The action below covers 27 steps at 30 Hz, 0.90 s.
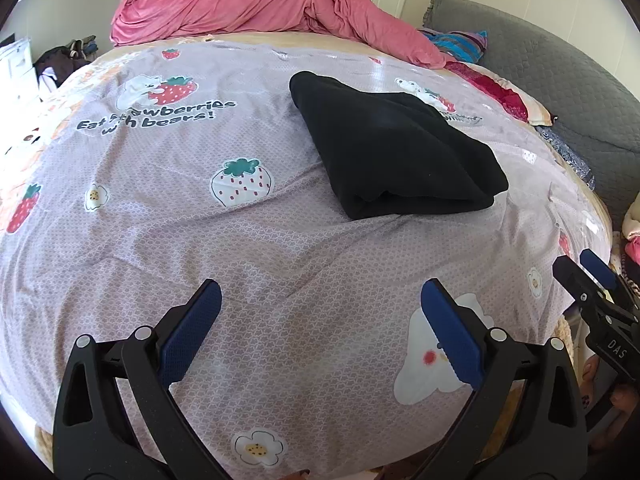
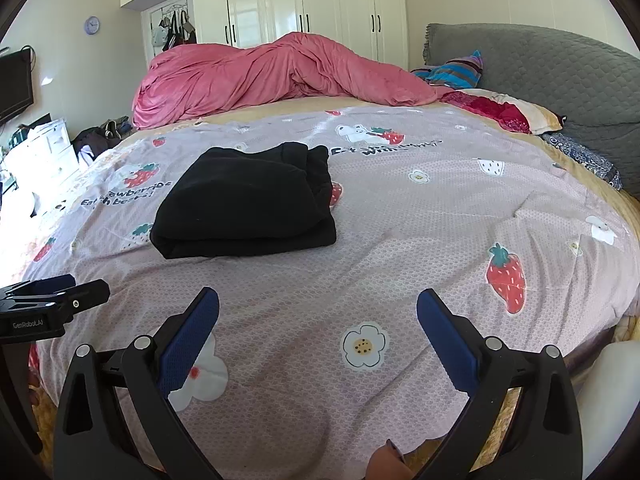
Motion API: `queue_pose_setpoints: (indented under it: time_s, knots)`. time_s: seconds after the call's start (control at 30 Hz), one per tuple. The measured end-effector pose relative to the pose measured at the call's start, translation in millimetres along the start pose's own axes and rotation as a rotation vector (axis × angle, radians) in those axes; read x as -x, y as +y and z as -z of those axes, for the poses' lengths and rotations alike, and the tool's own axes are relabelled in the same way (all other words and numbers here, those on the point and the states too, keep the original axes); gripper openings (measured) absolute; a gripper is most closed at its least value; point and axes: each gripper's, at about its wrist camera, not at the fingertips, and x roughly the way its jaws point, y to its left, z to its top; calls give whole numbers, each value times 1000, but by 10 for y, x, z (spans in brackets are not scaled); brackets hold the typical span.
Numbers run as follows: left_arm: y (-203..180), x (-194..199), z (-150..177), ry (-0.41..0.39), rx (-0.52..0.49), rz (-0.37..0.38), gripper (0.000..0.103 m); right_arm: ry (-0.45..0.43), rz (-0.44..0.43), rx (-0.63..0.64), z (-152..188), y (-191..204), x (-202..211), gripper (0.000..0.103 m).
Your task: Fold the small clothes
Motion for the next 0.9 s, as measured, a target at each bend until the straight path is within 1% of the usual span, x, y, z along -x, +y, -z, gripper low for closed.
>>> queue_pose_setpoints:
  time_s: [0.33, 0.9]
  knots:
    - [5, 62, -9, -18, 5, -8, 94, 3, -8, -5, -5, 1, 12, 99]
    - [-9, 74, -8, -14, -3, -27, 94, 0, -3, 3, -16, 21, 39, 99]
